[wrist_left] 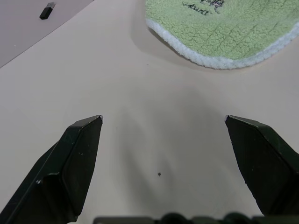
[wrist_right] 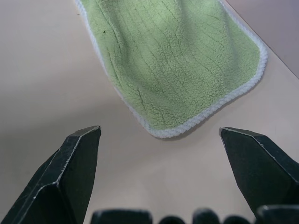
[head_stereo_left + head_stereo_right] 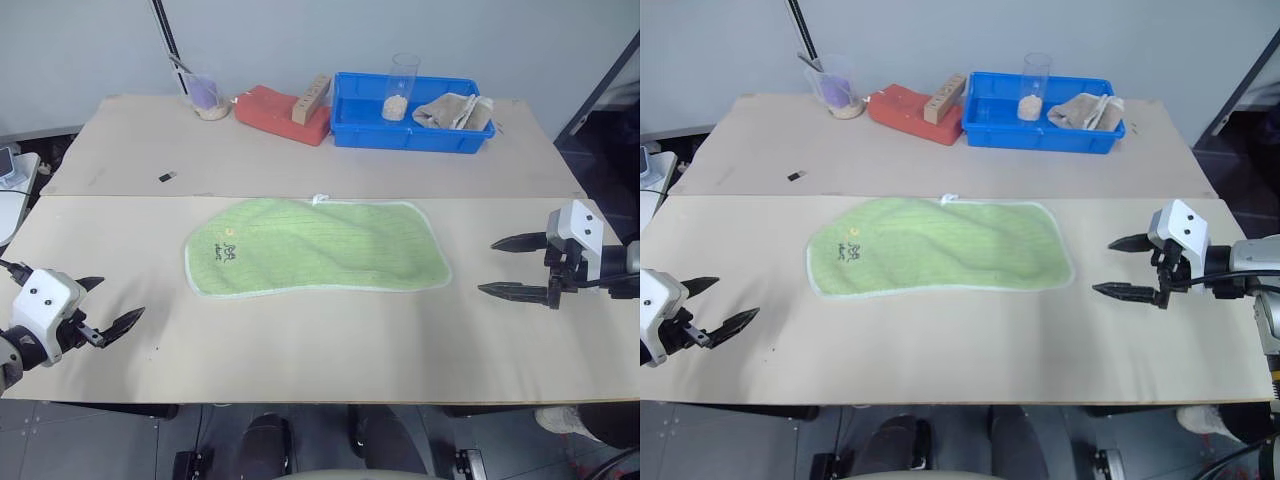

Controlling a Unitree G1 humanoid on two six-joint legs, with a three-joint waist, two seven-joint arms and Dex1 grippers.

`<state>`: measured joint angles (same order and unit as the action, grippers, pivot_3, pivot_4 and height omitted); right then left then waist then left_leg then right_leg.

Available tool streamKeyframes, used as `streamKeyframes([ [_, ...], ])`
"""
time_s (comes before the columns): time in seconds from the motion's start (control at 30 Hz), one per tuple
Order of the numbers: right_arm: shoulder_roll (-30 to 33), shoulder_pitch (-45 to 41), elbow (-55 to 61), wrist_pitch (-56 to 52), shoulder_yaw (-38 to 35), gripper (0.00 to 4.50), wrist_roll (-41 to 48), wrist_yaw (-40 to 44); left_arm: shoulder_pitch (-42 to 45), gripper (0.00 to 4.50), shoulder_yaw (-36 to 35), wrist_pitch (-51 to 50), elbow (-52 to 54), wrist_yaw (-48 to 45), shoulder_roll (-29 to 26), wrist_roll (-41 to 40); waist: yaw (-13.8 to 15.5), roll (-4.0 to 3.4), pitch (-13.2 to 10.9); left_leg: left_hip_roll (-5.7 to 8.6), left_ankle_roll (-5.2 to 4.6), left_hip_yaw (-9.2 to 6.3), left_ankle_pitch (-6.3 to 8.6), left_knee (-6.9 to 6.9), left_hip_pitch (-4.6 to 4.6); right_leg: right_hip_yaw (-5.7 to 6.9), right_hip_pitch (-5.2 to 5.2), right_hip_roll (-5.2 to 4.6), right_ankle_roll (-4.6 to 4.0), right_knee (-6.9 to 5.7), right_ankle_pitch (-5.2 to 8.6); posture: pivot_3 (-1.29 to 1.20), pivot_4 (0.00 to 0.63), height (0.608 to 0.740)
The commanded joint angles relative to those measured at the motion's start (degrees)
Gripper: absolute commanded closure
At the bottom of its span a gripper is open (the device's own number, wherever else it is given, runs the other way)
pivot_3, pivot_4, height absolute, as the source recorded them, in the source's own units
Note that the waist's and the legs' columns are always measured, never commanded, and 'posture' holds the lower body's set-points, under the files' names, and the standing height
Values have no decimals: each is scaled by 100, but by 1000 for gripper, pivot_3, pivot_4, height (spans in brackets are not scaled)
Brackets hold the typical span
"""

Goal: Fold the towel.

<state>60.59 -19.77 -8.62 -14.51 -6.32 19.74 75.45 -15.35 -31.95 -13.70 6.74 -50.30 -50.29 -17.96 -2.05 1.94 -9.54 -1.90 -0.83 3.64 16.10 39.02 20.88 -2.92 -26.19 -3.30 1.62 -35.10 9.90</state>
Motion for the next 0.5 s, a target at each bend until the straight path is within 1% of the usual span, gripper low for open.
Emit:
streamKeyframes([
  [0.03, 15, -126, 26, 125, -135, 17, -9, -26, 87, 0, -112, -51, 19, 49, -45, -20, -1, 0, 0, 0, 0, 0, 0, 0, 0, 0, 0, 0, 0, 0, 0, 0, 150, 714],
  [0.17, -7, -81, 65, 256, -105, 17, -117, -81, 192, 0, -191, -106, -48, 253, -84, 98, -3, 0, 0, 0, 0, 0, 0, 0, -1, 0, 0, 1, 0, -1, 0, 0, 150, 714],
  [0.27, -30, -12, 321, 49, -99, 17, 45, 5, 91, 0, -280, 189, -13, -111, -62, -79, -14, 0, 0, 0, 0, 0, 0, 0, 0, 0, 0, 1, 0, 0, 0, 0, 150, 714],
  [0.4, -160, -80, 392, 99, -112, 17, 58, -117, 55, 0, -382, 693, -209, -444, -62, -132, -10, 0, 0, 0, 0, 0, 0, 0, 1, 0, 0, 0, -1, 0, 0, 0, 150, 714],
  [0.5, -217, -152, 402, 62, -96, 17, 39, -148, -20, 0, -308, 1140, -439, -646, -190, 103, -8, 0, 0, 0, 0, 0, 0, 0, 0, 0, 0, 0, -1, -1, 0, 0, 150, 714],
])
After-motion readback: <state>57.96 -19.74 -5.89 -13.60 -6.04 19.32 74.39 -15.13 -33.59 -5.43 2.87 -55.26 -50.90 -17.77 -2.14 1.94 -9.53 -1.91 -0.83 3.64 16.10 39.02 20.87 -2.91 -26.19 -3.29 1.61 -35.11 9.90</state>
